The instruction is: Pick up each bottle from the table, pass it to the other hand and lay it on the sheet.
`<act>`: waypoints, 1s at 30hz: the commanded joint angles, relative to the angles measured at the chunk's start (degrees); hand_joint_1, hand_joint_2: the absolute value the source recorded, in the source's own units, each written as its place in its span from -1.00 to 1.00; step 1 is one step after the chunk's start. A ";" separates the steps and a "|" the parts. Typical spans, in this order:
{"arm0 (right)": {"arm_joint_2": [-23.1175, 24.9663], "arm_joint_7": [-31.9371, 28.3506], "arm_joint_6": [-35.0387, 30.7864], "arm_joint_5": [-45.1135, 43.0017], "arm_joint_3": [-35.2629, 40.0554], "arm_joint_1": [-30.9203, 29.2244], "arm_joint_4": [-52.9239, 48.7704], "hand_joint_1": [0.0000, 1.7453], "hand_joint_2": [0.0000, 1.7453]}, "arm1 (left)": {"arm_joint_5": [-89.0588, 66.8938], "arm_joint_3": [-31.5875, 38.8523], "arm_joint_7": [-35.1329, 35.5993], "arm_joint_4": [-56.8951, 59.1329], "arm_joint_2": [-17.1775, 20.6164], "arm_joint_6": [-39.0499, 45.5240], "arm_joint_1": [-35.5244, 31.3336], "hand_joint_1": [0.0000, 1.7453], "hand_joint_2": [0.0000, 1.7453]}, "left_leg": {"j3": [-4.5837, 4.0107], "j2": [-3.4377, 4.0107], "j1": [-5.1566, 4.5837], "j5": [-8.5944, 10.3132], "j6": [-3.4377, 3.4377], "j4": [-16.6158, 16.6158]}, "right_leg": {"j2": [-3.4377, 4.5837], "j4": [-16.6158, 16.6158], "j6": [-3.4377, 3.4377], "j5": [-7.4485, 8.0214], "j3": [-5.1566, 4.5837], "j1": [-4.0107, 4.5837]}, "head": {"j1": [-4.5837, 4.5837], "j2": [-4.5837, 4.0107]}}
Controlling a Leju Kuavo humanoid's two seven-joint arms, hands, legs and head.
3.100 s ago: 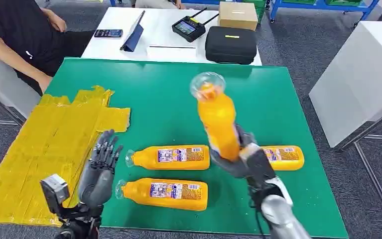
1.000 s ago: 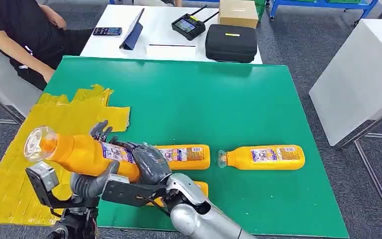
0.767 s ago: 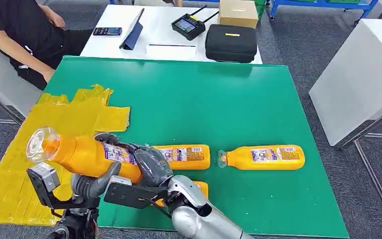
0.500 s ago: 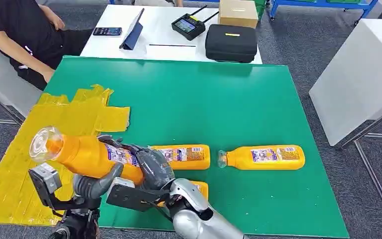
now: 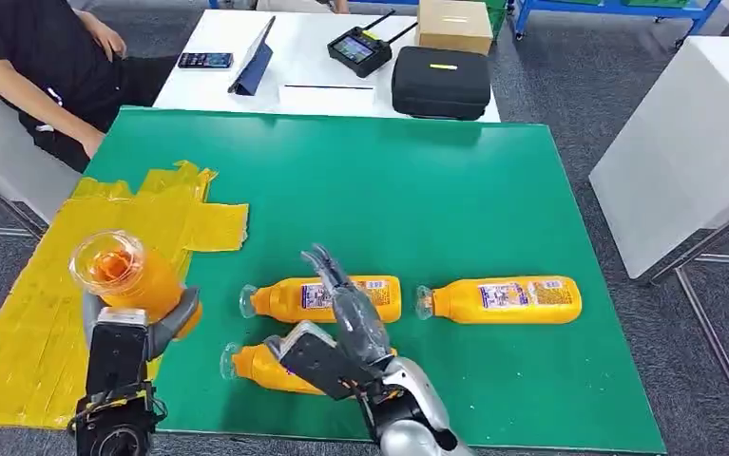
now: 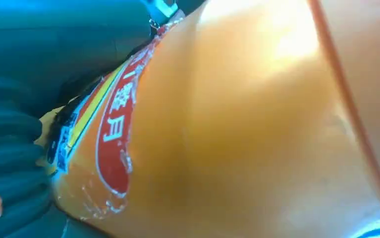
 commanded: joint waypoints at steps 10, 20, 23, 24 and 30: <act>-8.59 4.63 6.51 2.51 5.27 0.02 -3.08 -1.00 -1.00 | -42.51 -2.33 16.86 48.87 8.40 14.42 -22.30 1.00 1.00 | 0.27 -0.11 0.01 0.03 0.01 -0.06 | -0.07 -0.04 -0.33 0.03 0.30 0.06 | 0.00 0.00; -9.90 7.76 11.67 9.83 10.25 -1.00 -0.42 -1.00 -1.00 | -46.34 -1.98 20.71 61.51 7.32 14.42 -28.01 -1.00 1.00 | 0.13 -0.11 0.03 0.07 -0.01 -0.02 | -0.07 -0.01 -0.24 0.07 0.18 0.08 | 0.02 0.00; -10.40 9.25 13.26 13.07 10.94 -1.12 1.49 -1.00 1.00 | -50.08 -3.34 25.37 63.13 7.84 14.08 -28.57 -1.00 -1.00 | 0.10 -0.08 0.03 0.09 -0.01 -0.03 | -0.04 -0.03 -0.18 0.10 0.16 0.07 | 0.02 0.00; -10.39 9.46 13.32 13.46 10.57 -0.88 2.09 -1.00 1.00 | -50.10 -3.06 25.60 62.88 7.78 14.02 -28.47 -1.00 -1.00 | 0.22 -0.08 0.03 0.04 0.01 -0.03 | -0.03 -0.03 -0.29 0.06 0.27 0.08 | 0.02 0.00; -9.50 12.60 13.05 22.16 10.10 -1.20 6.40 -1.00 1.00 | -53.19 -1.74 29.00 58.11 8.73 13.20 -25.38 -1.00 -1.00 | 0.29 -0.05 0.06 -0.03 0.01 -0.03 | 0.01 -0.04 -0.39 0.02 0.33 0.12 | 0.02 0.00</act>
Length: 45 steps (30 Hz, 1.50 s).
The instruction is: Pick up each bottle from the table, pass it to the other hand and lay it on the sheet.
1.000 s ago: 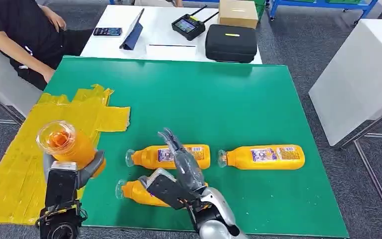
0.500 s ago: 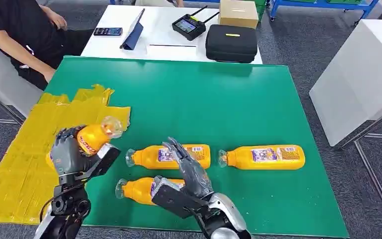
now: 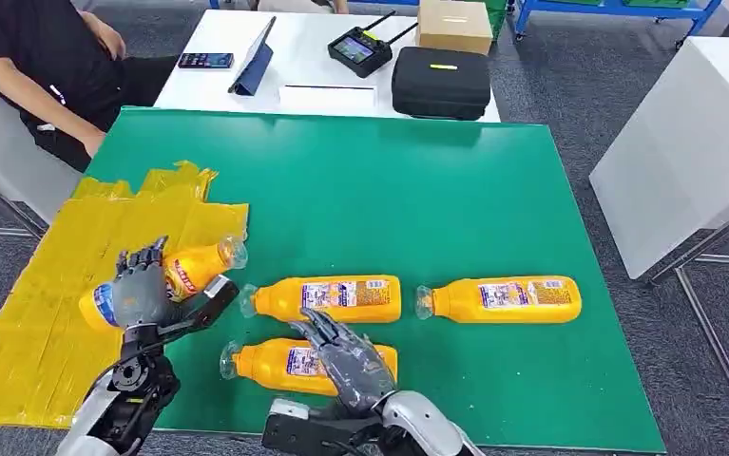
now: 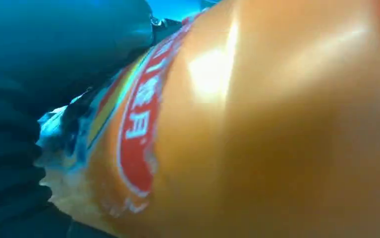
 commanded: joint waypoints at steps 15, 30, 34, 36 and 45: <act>-1.23 4.40 5.27 6.11 4.69 -7.04 18.24 -1.00 1.00 | -1.55 2.16 -0.93 -3.63 1.29 -0.25 0.70 -1.00 -1.00 | 0.16 0.01 0.01 -0.08 0.04 -0.01 | 0.05 -0.02 -0.25 -0.05 0.17 0.04 | 0.00 0.00; -2.76 1.09 6.37 -0.29 11.66 -14.35 27.58 -1.00 1.00 | 1.81 2.92 -2.84 -0.76 1.91 -0.42 0.22 -1.00 -1.00 | 0.26 0.00 0.03 -0.09 0.05 -0.02 | 0.03 -0.05 -0.30 -0.06 0.26 0.07 | -0.02 0.00; -2.85 0.02 6.34 -4.16 14.67 -17.52 31.27 -0.24 1.00 | 5.83 4.20 -5.92 -1.39 1.84 0.74 0.17 -1.00 -1.00 | 0.31 0.06 0.05 -0.05 0.04 -0.04 | 0.07 -0.07 -0.27 0.00 0.27 0.08 | 0.00 0.00; -2.89 -0.19 6.30 -5.17 15.75 -18.26 32.53 0.76 1.00 | 8.95 5.22 -8.31 -1.99 1.53 0.74 -0.15 -1.00 -1.00 | 0.36 0.03 0.05 -0.03 0.05 -0.02 | 0.01 -0.04 -0.31 0.01 0.27 0.09 | -0.02 0.00; -2.54 -0.22 5.42 -7.27 16.53 -18.71 33.90 1.00 1.00 | 18.56 8.04 -14.64 -4.86 0.52 0.63 -0.68 -1.00 -1.00 | 0.59 -0.08 0.14 0.08 -0.06 -0.06 | -0.12 -0.09 -0.47 -0.04 -0.09 0.16 | -0.02 0.00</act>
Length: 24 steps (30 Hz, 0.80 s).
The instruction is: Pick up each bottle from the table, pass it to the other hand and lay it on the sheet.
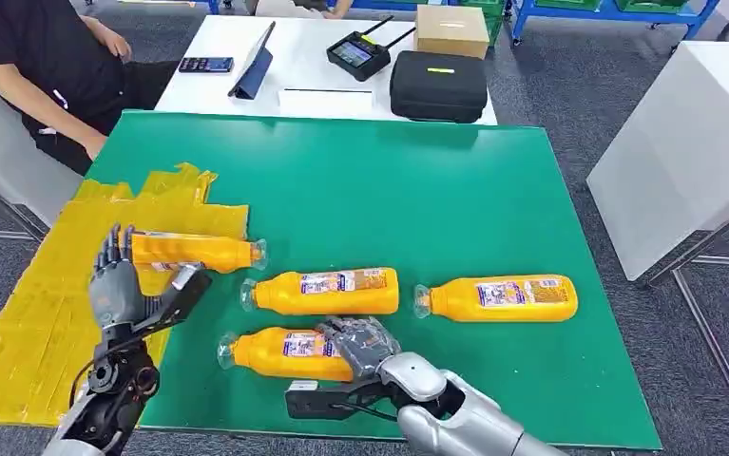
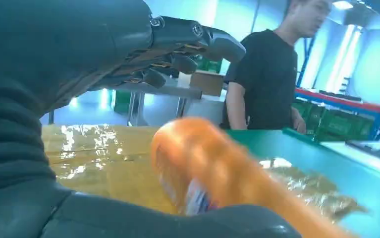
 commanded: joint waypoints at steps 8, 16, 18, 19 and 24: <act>-1.21 -1.21 -7.89 -11.25 -1.13 -0.09 4.33 1.00 1.00 | 50.85 7.13 -14.55 -24.53 -2.25 -12.74 7.71 -1.00 -1.00 | 0.10 -0.12 0.04 0.03 0.10 0.04 | -0.08 -0.02 -0.41 0.07 0.19 0.09 | 0.02 0.00; -0.48 -15.79 -15.24 -32.08 -19.56 13.79 -25.17 1.00 1.00 | 77.57 1.32 -14.32 -34.75 -0.06 -30.77 16.34 -1.00 1.00 | -0.13 -0.09 0.00 0.00 0.04 0.10 | -0.02 0.13 -0.29 -0.01 0.02 0.03 | 0.07 0.00; -0.37 -20.38 -18.29 -35.10 -21.40 14.47 -26.83 1.00 1.00 | 83.32 -1.14 -15.85 -36.27 0.81 -36.37 17.38 -1.00 1.00 | -0.61 -0.11 -0.01 0.20 0.09 0.06 | 0.00 0.09 0.14 0.34 0.13 0.03 | -0.02 0.00; -0.71 -22.22 -20.42 -36.84 -22.32 14.98 -28.10 1.00 1.00 | 84.84 -3.46 -16.60 -38.21 0.97 -38.08 18.49 -1.00 1.00 | -0.58 -0.18 0.00 0.14 0.08 0.10 | -0.06 0.12 -0.02 0.24 0.15 0.05 | -0.04 0.00; -1.57 -23.55 -22.18 -39.60 -23.32 15.90 -29.27 1.00 1.00 | 84.94 -9.90 -17.25 -42.57 0.75 -38.02 19.81 -1.00 1.00 | -0.86 -0.26 -0.05 0.24 0.13 0.10 | -0.17 0.08 0.11 0.27 -0.04 -0.02 | 0.00 0.00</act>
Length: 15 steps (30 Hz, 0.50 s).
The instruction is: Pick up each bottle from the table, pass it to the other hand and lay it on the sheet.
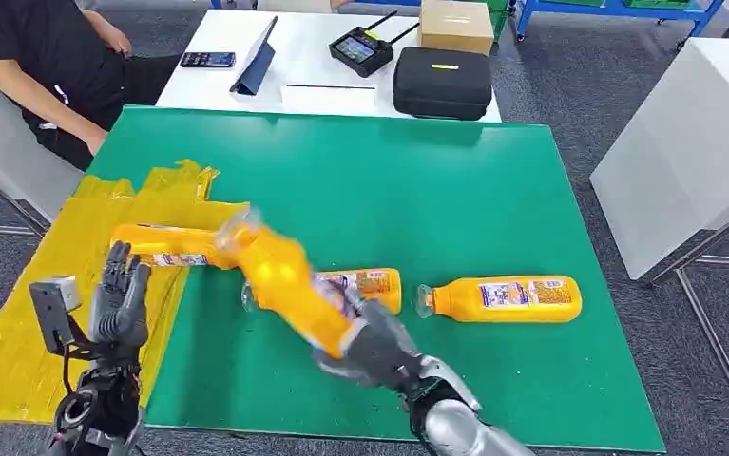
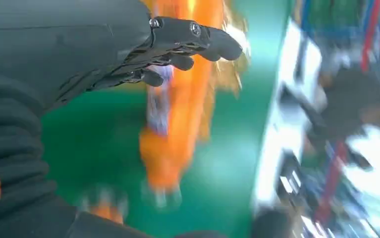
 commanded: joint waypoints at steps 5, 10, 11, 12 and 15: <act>-0.13 -2.84 -3.40 -3.87 -6.27 3.18 -7.27 1.00 1.00 | 2.26 -13.64 -1.40 -10.01 2.53 -1.89 3.01 -1.00 1.00 | 0.07 -0.08 -0.09 -0.13 0.05 0.03 | -0.02 0.05 -0.29 -0.11 0.06 -0.06 | 0.00 0.00; 4.36 -1.18 -3.03 -3.10 -6.20 0.26 -0.98 1.00 1.00 | -0.59 -20.25 -1.96 -14.44 1.18 -2.23 3.70 -1.00 1.00 | 0.15 -0.07 -0.03 -0.18 0.07 0.06 | -0.02 0.06 -0.35 -0.14 0.13 0.03 | -0.02 0.00; 5.30 -0.89 -2.85 -3.12 -6.15 -0.75 0.77 1.00 1.00 | -1.50 -21.35 -1.78 -14.22 1.24 -2.20 3.04 -1.00 1.00 | 0.06 0.00 -0.06 -0.11 0.07 0.02 | 0.05 0.02 -0.23 -0.06 0.02 -0.01 | 0.00 0.00; 6.43 0.07 -2.73 -1.80 -5.27 -2.31 3.35 1.00 1.00 | -1.34 -22.25 -1.52 -13.51 1.02 -2.45 1.99 -1.00 1.00 | 0.04 0.00 -0.05 -0.08 0.06 0.00 | 0.04 -0.01 -0.20 -0.03 0.02 0.00 | 0.00 0.00; 9.70 3.51 -1.77 4.19 -2.60 -4.83 7.48 1.00 1.00 | -0.79 -22.91 -1.21 -12.00 -0.14 -2.78 -0.82 -1.00 1.00 | 0.06 0.01 -0.03 -0.06 0.05 -0.02 | 0.06 -0.02 -0.22 -0.01 0.05 0.01 | 0.00 0.00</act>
